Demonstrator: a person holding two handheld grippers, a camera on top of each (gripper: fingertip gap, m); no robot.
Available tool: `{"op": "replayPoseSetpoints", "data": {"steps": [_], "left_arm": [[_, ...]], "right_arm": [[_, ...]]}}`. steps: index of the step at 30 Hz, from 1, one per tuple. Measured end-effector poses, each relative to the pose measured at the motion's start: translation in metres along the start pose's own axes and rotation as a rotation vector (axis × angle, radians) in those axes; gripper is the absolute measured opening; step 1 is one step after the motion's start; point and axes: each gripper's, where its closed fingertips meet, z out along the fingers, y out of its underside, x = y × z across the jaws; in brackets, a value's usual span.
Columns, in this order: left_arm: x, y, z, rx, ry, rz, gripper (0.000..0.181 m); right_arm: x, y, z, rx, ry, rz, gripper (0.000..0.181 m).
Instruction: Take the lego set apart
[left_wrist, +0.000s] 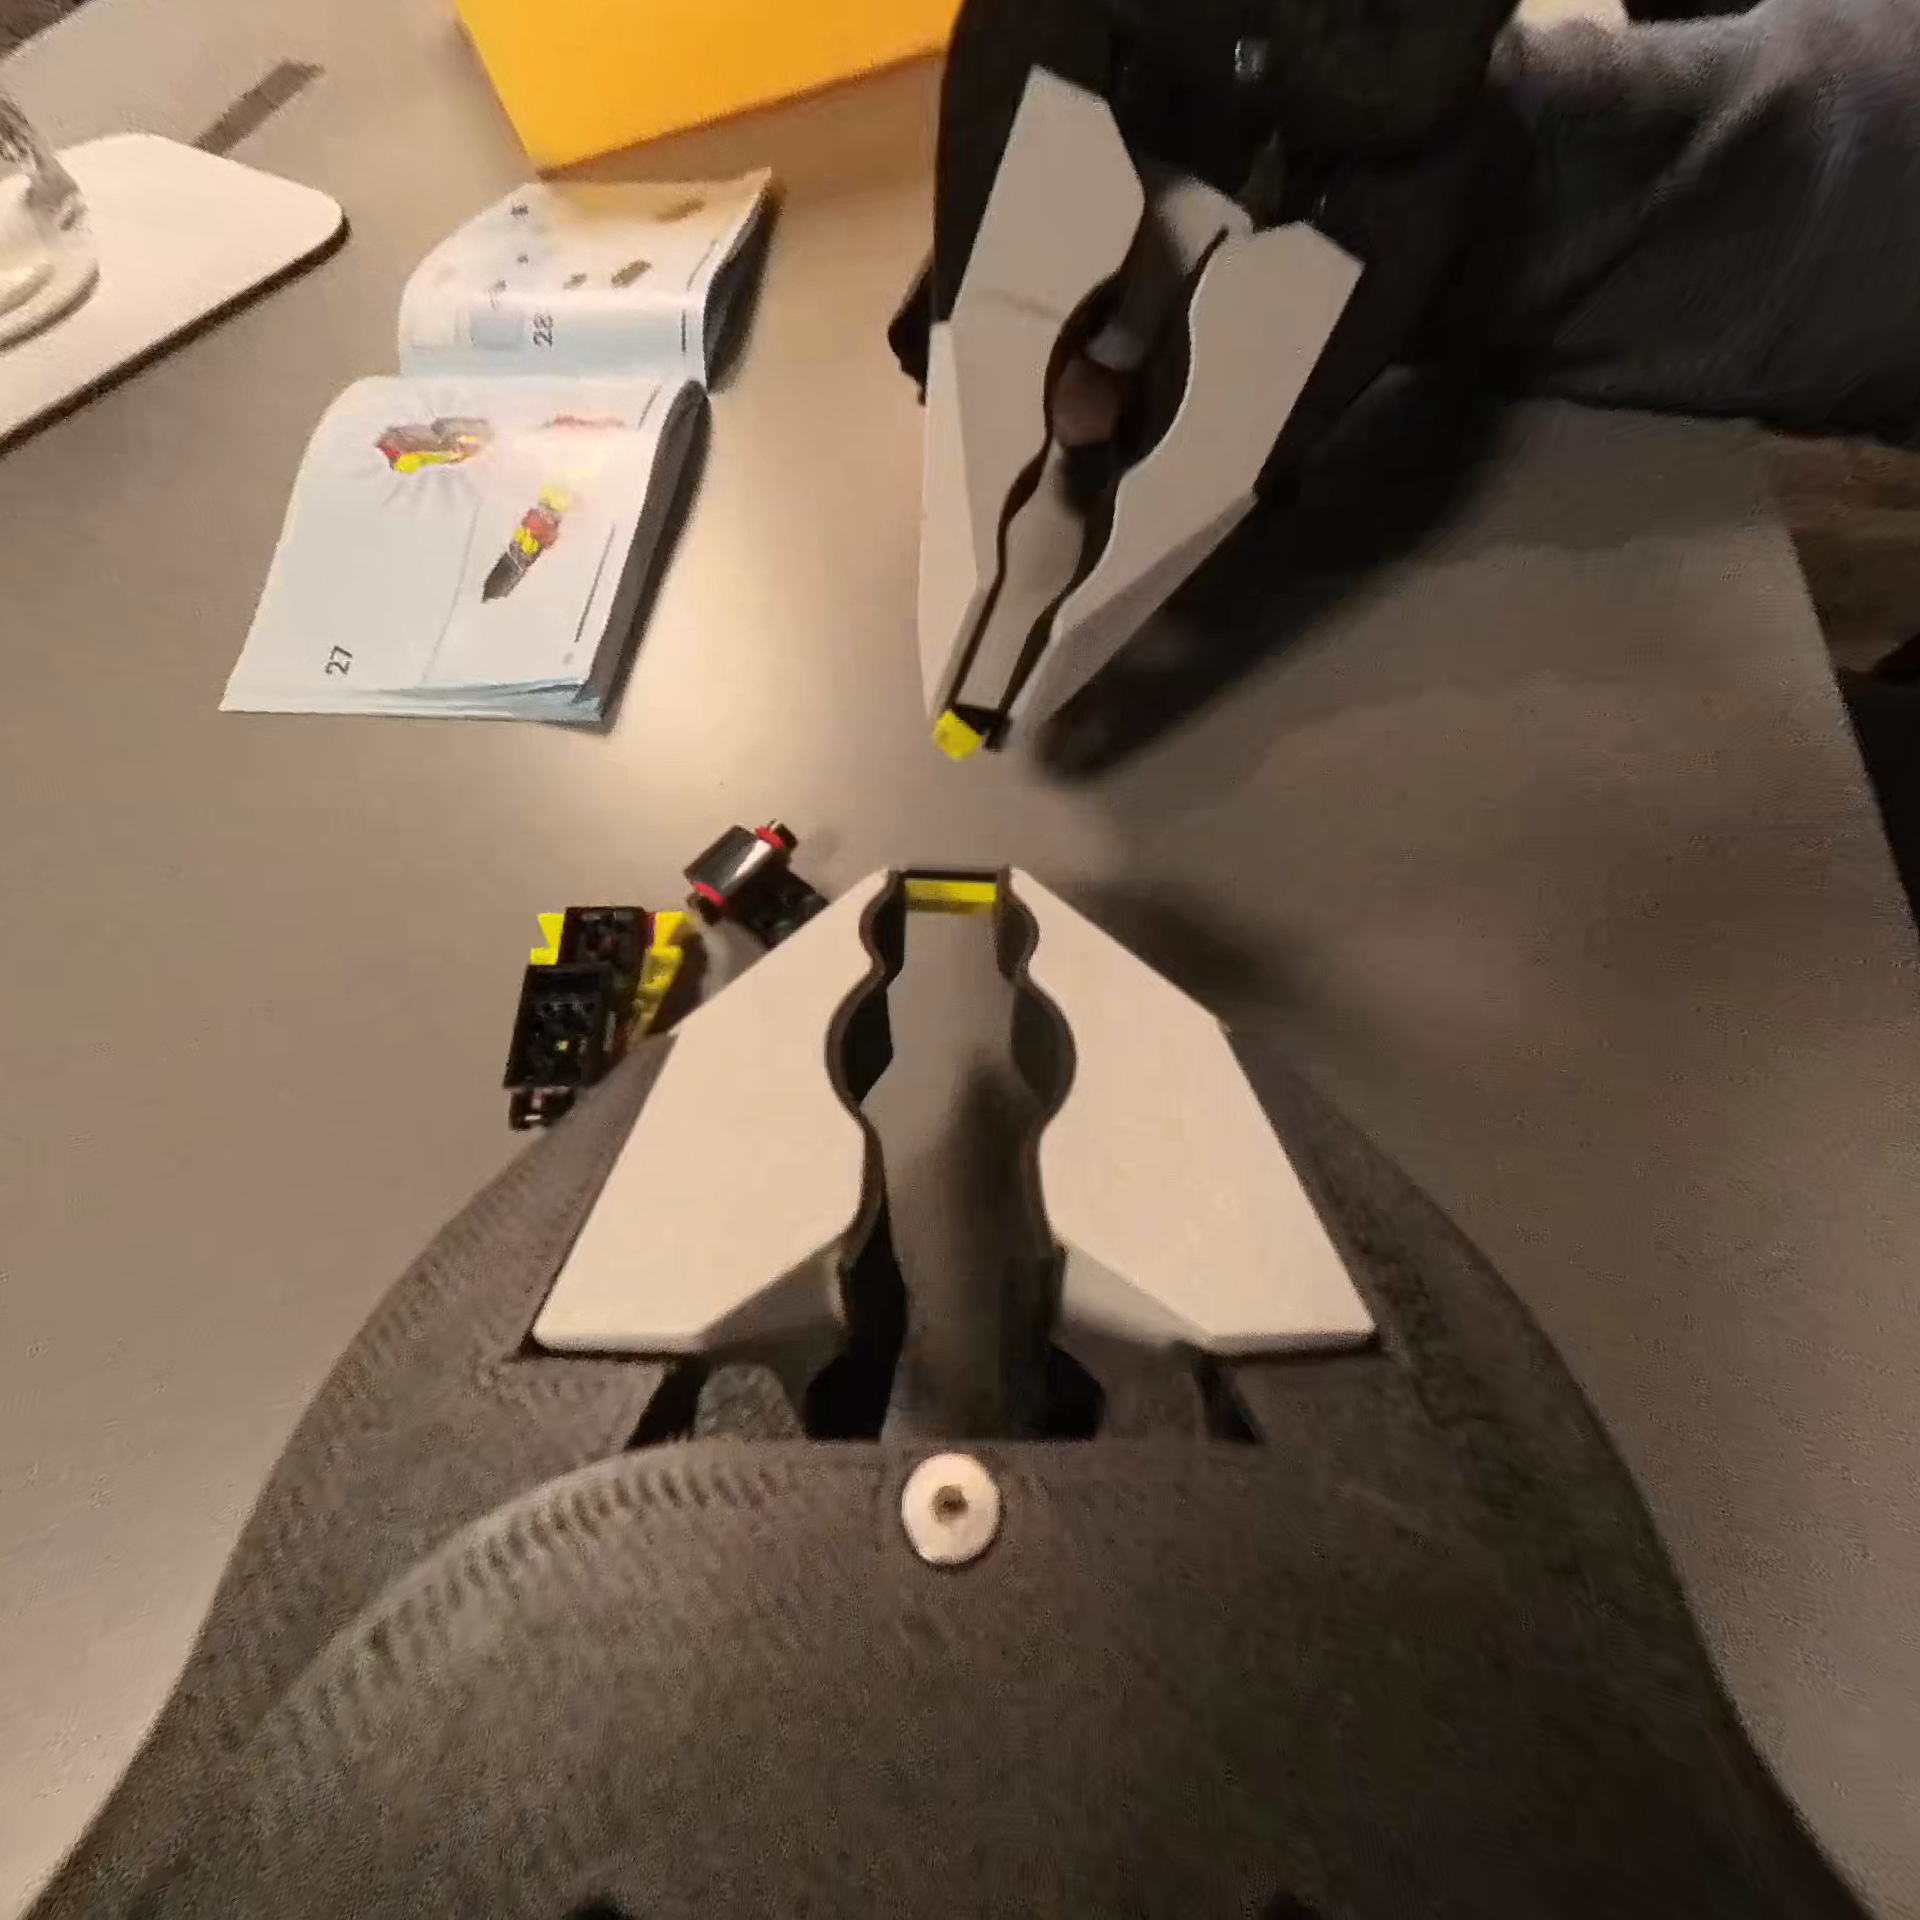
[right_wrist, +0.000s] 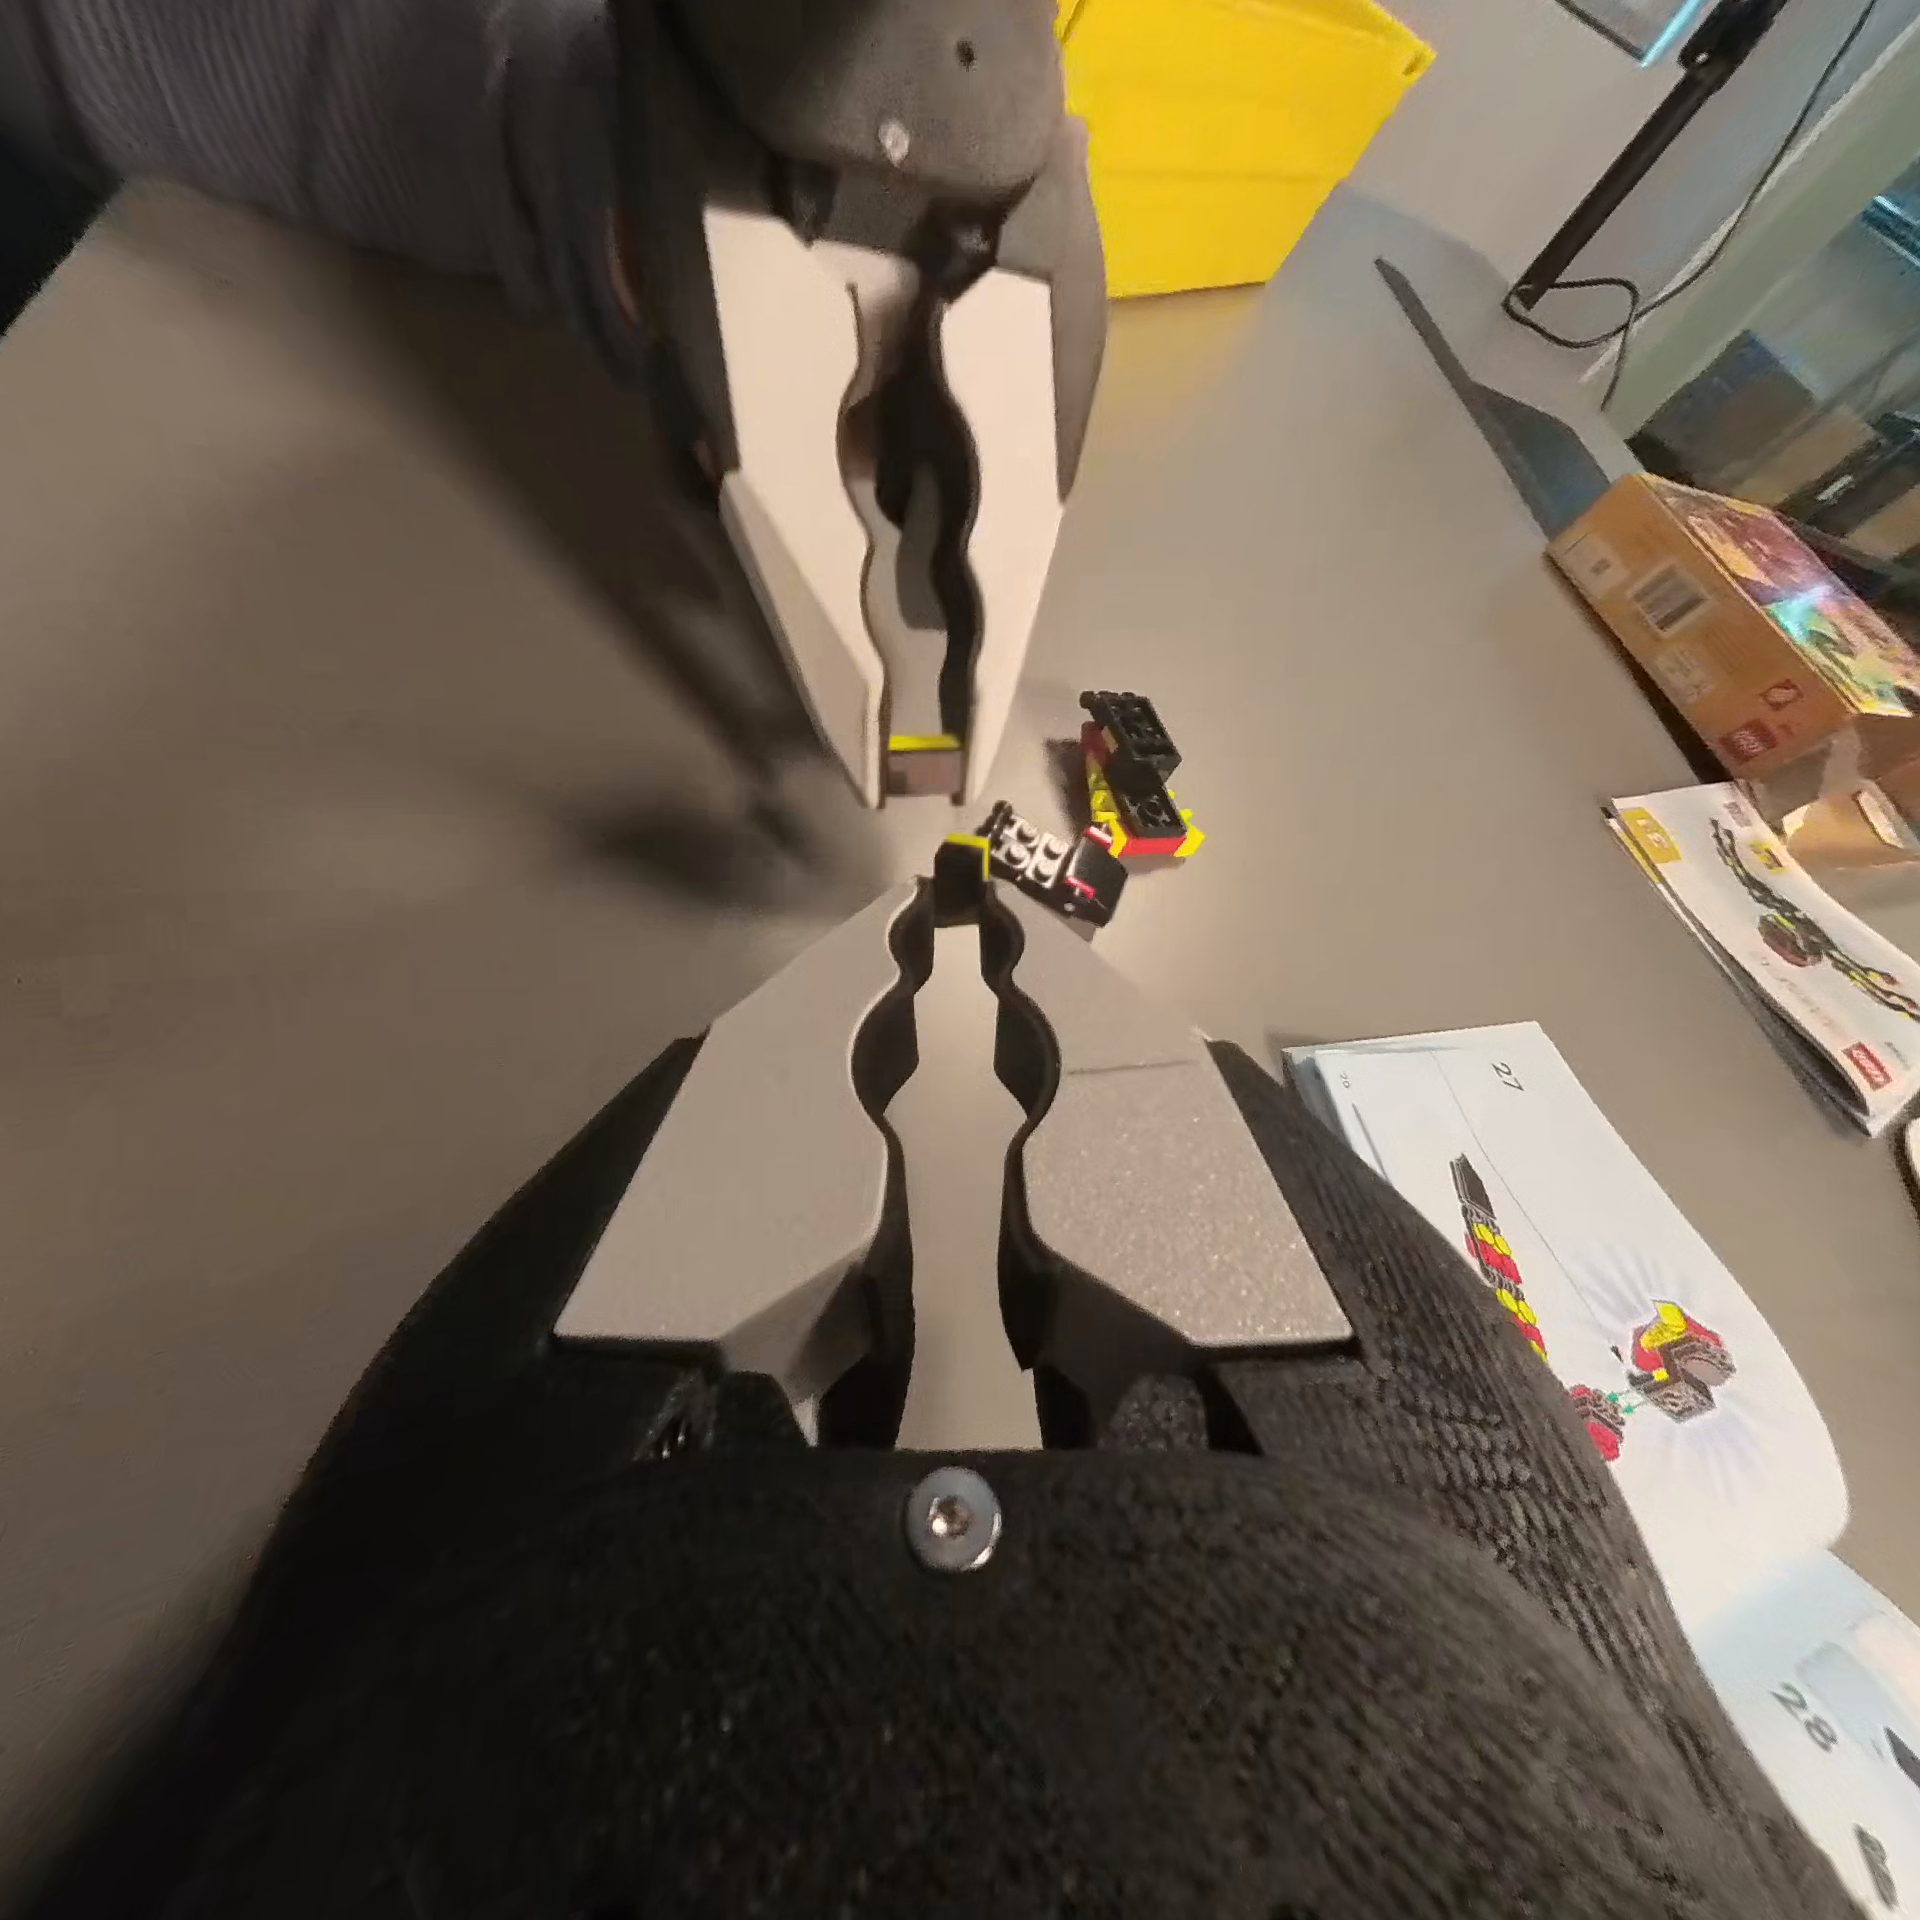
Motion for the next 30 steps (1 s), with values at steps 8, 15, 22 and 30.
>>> {"op": "replayPoseSetpoints", "data": {"steps": [8, 15, 22, 30], "left_arm": [[0.014, -0.032, -0.006, 0.190, 0.128, -0.168, 0.035], [0.013, -0.049, -0.022, 0.331, 0.072, -0.027, 0.014], [0.023, -0.058, -0.026, 0.386, 0.048, 0.102, 0.009], [0.025, -0.056, -0.028, 0.332, 0.067, 0.095, 0.006]], "right_arm": [[0.001, -0.021, -0.003, 0.097, 0.085, -0.176, 0.006], [-0.005, -0.041, -0.010, 0.212, 0.055, -0.134, 0.005], [-0.011, -0.053, -0.017, 0.314, -0.067, 0.032, 0.006], [-0.014, -0.053, -0.016, 0.301, -0.131, 0.104, 0.005]]}}
